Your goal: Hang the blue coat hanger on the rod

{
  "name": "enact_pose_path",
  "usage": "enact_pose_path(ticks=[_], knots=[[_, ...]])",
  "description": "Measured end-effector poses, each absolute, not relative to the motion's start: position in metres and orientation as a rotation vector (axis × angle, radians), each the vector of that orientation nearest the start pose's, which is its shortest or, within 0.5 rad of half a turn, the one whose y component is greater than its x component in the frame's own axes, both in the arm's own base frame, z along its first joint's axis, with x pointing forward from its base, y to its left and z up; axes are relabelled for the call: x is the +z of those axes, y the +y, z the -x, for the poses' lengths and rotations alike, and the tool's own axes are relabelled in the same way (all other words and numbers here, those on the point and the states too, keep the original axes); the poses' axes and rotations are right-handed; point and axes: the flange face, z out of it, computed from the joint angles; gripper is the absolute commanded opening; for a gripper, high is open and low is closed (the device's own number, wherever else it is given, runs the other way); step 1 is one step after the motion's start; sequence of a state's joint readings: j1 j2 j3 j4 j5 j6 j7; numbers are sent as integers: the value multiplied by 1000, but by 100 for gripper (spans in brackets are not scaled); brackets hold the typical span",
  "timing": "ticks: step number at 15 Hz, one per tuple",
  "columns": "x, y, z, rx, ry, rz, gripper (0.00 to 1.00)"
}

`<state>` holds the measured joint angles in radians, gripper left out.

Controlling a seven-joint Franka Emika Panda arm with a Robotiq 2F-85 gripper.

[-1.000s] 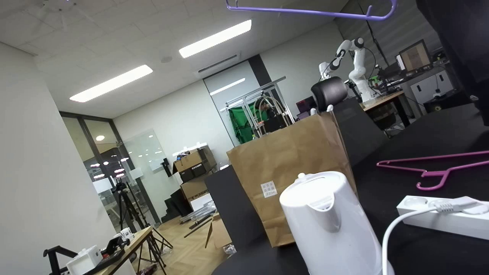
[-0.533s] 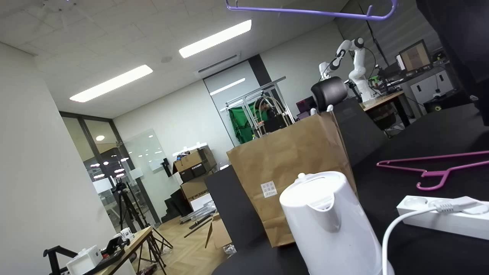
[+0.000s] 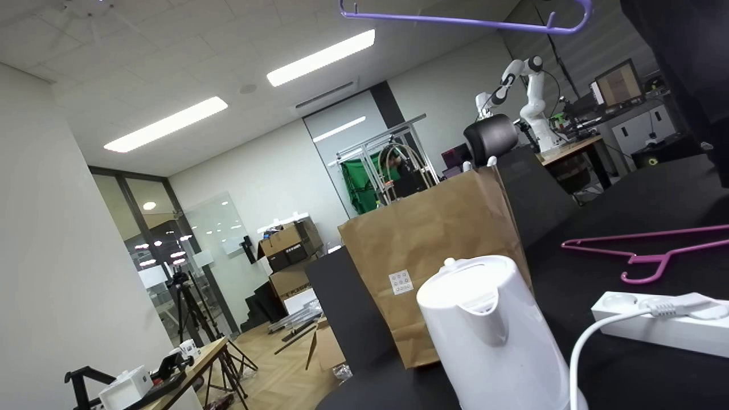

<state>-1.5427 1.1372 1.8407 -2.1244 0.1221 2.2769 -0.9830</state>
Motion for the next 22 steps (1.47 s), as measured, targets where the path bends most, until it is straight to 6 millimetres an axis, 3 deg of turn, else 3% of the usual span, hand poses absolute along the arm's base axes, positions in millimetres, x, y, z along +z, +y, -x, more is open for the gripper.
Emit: enact_pose_path(ticks=[9, 22], knots=[[513, -20, -547, -967, -952, 1604, 2], [549, -18, -527, -887, -914, 1566, 2]])
